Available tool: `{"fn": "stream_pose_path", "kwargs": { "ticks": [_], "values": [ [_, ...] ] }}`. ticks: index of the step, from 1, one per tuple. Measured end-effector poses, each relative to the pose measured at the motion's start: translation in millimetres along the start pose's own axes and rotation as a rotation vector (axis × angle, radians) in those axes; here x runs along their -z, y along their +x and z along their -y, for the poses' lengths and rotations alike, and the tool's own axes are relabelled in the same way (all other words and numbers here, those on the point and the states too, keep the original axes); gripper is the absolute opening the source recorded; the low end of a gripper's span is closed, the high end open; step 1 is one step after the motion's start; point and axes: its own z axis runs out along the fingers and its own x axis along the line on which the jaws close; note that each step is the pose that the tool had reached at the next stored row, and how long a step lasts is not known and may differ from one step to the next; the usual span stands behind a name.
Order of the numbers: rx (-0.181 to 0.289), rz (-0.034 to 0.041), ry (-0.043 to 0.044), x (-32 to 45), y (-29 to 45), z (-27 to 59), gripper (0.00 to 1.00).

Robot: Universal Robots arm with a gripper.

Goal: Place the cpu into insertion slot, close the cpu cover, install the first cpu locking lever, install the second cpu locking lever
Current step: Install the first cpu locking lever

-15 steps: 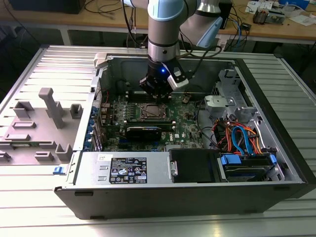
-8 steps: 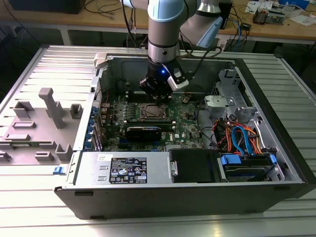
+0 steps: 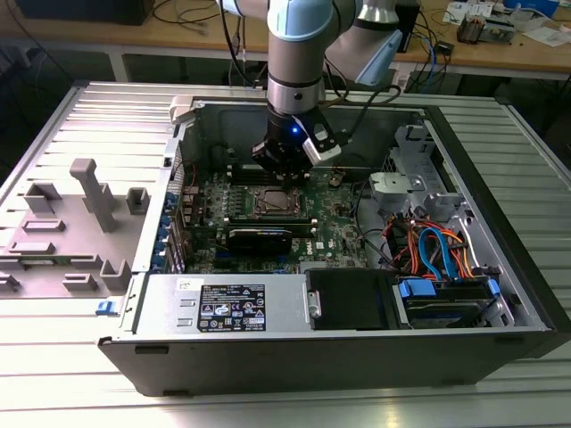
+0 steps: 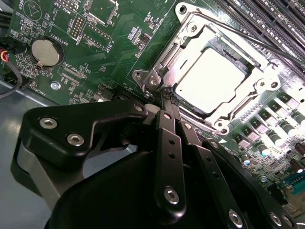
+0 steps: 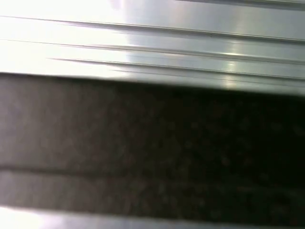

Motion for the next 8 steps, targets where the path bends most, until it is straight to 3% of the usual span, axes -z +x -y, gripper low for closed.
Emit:
{"fn": "stream_pose_path", "kwargs": {
  "ticks": [8],
  "values": [
    [0.0,0.0011,-0.0095,-0.3,-0.5,-2.4,0.11]
  ]
}}
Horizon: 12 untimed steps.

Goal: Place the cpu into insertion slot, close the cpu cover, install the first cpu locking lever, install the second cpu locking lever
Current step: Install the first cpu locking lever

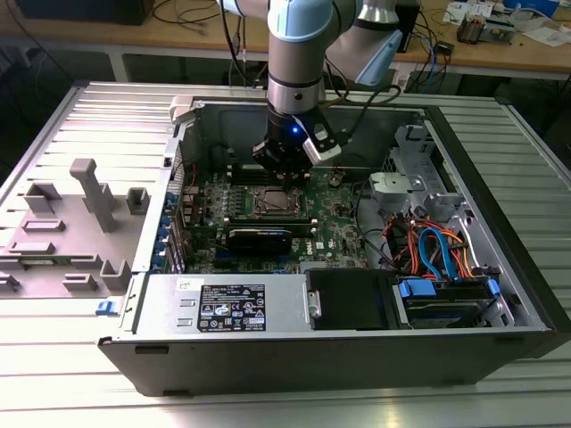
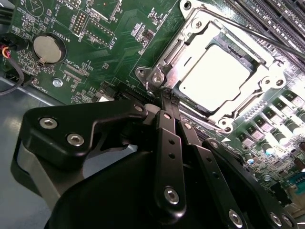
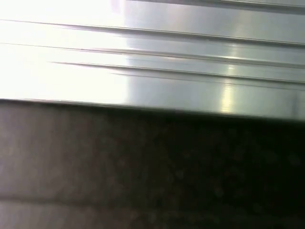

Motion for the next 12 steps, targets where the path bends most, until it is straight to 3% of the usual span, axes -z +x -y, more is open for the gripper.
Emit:
{"fn": "stream_pose_path", "kwargs": {
  "ticks": [5,7,12],
  "values": [
    [0.0,0.0008,-0.0051,3.5,-0.2,-0.3,0.11],
    [0.0,0.0002,-0.0038,7.3,-0.2,-0.2,0.11],
    [0.0,0.0001,-0.0037,7.8,0.1,3.6,0.11]
  ]
}}
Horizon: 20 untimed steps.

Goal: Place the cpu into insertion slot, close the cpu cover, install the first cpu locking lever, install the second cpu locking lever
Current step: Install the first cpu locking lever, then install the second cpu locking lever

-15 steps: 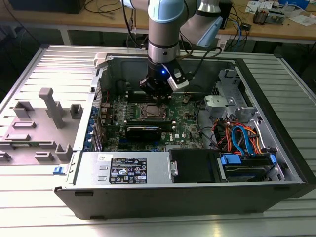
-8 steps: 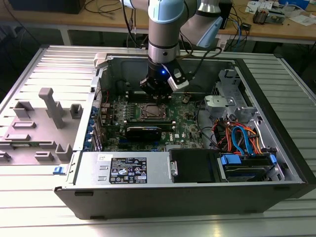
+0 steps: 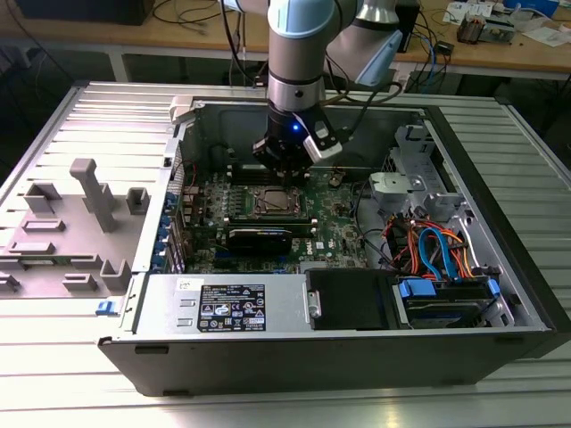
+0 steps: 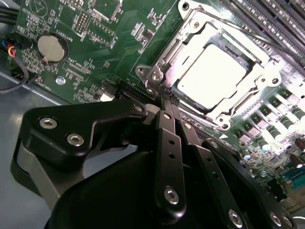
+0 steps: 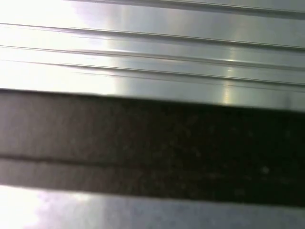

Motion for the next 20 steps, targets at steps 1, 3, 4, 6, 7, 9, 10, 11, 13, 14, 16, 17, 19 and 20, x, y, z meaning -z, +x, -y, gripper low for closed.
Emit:
{"fn": "stream_pose_path", "kwargs": {
  "ticks": [1,3,4,6,7,9,10,11,13,14,16,17,19,20],
  "values": [
    [0.0,0.0,0.0,0.0,0.1,1.0,0.11],
    [0.0,0.0,0.0001,0.1,0.2,1.3,0.11],
    [0.0,0.0,0.0001,0.1,0.2,2.0,0.11],
    [0.0,0.0,0.0001,0.1,0.3,2.9,0.11],
    [0.0,0.0,0.0001,0.1,0.3,3.0,0.11],
    [0.0,0.0001,0.0,0.1,0.2,3.3,0.11],
    [0.0,0.0,0.0002,0.2,0.2,3.7,0.11],
    [0.0,-0.0001,0.0002,0.2,0.3,4.2,0.11],
    [0.0,0.0,0.0001,0.2,0.4,5.5,0.11],
    [0.0,0.0,0.0001,0.2,0.4,5.8,0.11],
    [0.0,-0.0001,0.0003,1.0,0.4,6.0,0.11],
    [0.0,-0.0001,0.0002,3.3,0.4,6.1,0.11],
    [0.0,0.0,0.0001,6.9,0.3,6.1,0.11],
    [0.0,0.0,0.0,9.0,0.2,6.9,0.11]
  ]
}}
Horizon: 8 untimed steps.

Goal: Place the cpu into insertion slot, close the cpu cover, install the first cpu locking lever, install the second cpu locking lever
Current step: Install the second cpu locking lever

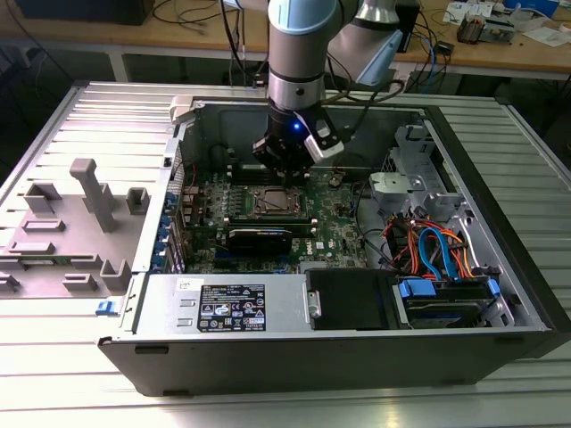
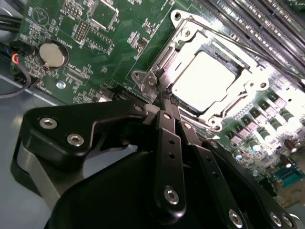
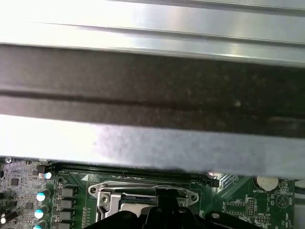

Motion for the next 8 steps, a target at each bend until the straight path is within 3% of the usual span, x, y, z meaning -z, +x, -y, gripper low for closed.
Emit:
{"fn": "stream_pose_path", "kwargs": {
  "ticks": [8],
  "values": [
    [0.0,0.0,0.0001,0.6,1.8,20.5,0.11]
  ]
}}
